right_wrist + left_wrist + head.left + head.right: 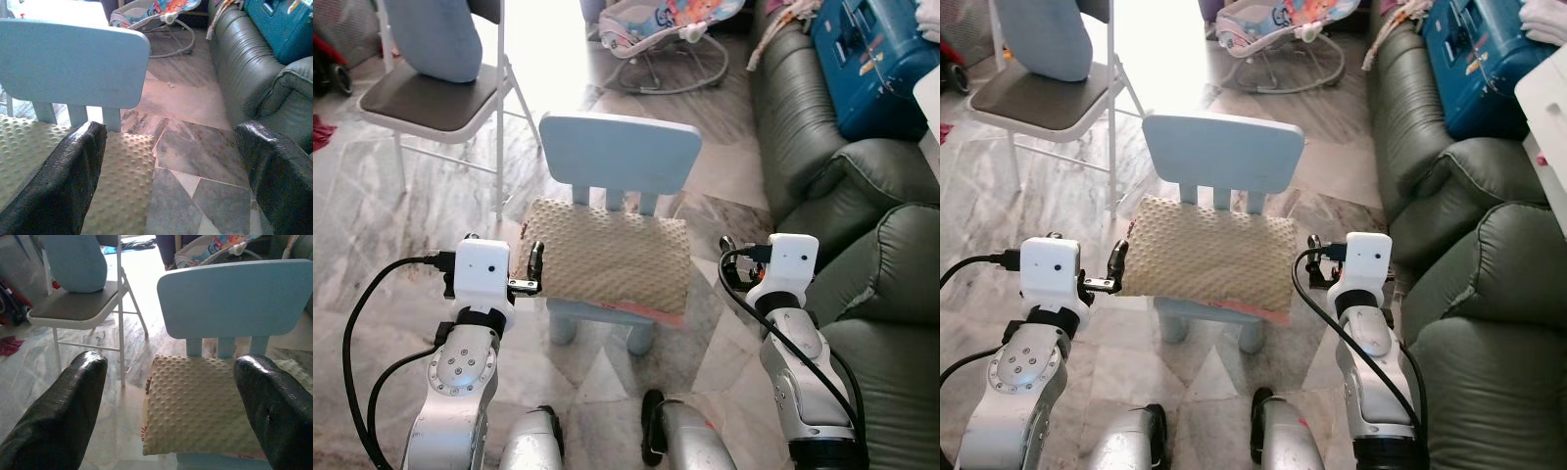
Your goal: Move the pillow to the sofa
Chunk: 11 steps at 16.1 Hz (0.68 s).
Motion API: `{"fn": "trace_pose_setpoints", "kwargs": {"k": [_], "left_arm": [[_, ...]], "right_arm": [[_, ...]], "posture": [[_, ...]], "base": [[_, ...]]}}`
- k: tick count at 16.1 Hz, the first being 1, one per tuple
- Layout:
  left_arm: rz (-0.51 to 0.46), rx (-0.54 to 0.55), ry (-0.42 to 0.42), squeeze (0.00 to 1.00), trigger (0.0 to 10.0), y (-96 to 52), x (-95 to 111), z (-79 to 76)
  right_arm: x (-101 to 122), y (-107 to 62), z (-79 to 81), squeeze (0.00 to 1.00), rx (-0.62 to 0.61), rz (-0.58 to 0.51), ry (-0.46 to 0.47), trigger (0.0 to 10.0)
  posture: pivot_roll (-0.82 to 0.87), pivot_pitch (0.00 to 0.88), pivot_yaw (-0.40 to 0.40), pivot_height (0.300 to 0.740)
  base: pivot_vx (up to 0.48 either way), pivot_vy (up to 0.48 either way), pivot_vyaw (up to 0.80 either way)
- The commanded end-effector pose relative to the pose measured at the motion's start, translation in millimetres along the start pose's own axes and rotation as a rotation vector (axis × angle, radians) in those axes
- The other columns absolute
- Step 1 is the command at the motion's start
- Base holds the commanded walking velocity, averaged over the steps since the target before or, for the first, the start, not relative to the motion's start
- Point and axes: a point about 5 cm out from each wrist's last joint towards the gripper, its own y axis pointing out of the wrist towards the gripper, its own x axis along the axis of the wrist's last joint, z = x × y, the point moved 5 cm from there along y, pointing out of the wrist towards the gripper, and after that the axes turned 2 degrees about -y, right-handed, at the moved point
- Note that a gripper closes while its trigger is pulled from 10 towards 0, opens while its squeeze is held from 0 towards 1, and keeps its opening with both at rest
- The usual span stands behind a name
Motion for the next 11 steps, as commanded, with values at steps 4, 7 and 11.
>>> {"fn": "trace_pose_setpoints", "kwargs": {"k": [4, 7, 11], "left_arm": [[0.005, 0.013, 0.016, 0.00, 10.0, -0.9, -2.7, 1.7], [0.012, 0.025, 0.019, 0.00, 10.0, -0.5, -4.7, 2.5], [0.024, 0.031, -0.008, 0.00, 10.0, 0.7, -6.1, 2.1]], "right_arm": [[-1.7, -1.8, -3.0, 0.00, -0.010, 0.001, 0.010, 10.0], [-1.9, -1.5, -3.7, 0.00, -0.010, 0.002, 0.008, 10.0], [-3.5, -0.9, -4.0, 0.00, -0.012, 0.012, 0.019, 10.0]], "posture": [[0.06, 0.228, -0.050, 0.740], [0.06, 0.227, -0.053, 0.740], [0.06, 0.228, -0.055, 0.740]], "base": [[0.000, 0.000, 0.00], [0.000, 0.000, 0.00], [0.000, 0.000, -0.24]]}}
